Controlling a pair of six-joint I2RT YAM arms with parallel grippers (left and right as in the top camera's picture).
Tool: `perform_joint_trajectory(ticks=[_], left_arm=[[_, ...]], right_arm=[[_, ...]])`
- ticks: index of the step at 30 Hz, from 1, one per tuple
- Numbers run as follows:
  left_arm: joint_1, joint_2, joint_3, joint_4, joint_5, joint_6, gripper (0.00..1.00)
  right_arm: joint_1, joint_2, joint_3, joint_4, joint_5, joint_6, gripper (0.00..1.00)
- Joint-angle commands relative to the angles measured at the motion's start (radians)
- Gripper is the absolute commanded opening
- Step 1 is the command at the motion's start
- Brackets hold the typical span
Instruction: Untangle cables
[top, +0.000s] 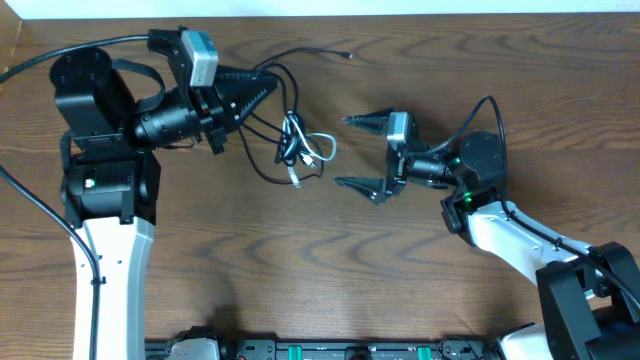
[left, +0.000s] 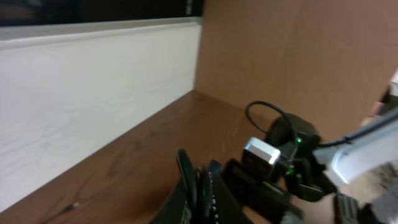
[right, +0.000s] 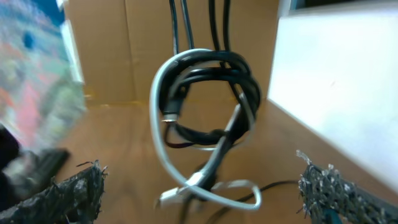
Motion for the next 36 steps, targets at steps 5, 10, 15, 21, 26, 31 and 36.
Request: perform_joint_trajectory(ticks=[5,10,15,21,26,31,36], left_arm=[[-0.011,0.000,0.016,0.005,0.293,-0.010,0.08],[-0.051,0.000,0.015,-0.009,0.293,-0.009,0.07],[-0.133,0.003,0.015,-0.008,0.293,0.039,0.07],[-0.153,0.019,0.015,-0.001,0.291,0.048,0.08],[-0.153,0.063,0.015,-0.001,0.290,0.048,0.08],[-0.185,0.093,0.015,0.003,0.291,0.048,0.08],[-0.245,0.097,0.015,0.089,0.291,0.047,0.08]], right_arm=[[-0.081,-0.010,0.007,0.019,0.013,-0.445,0.91],[-0.104,-0.010,0.007,0.096,0.012,-0.444,0.89],[-0.079,-0.010,0.007,0.108,-0.038,-0.444,0.85],[-0.024,-0.010,0.007,0.122,-0.146,-0.444,0.78],[0.020,-0.010,0.007,0.154,-0.182,-0.434,0.73],[0.037,-0.010,0.007,0.166,-0.192,-0.382,0.64],[0.058,-0.010,0.007,0.163,-0.198,-0.372,0.22]])
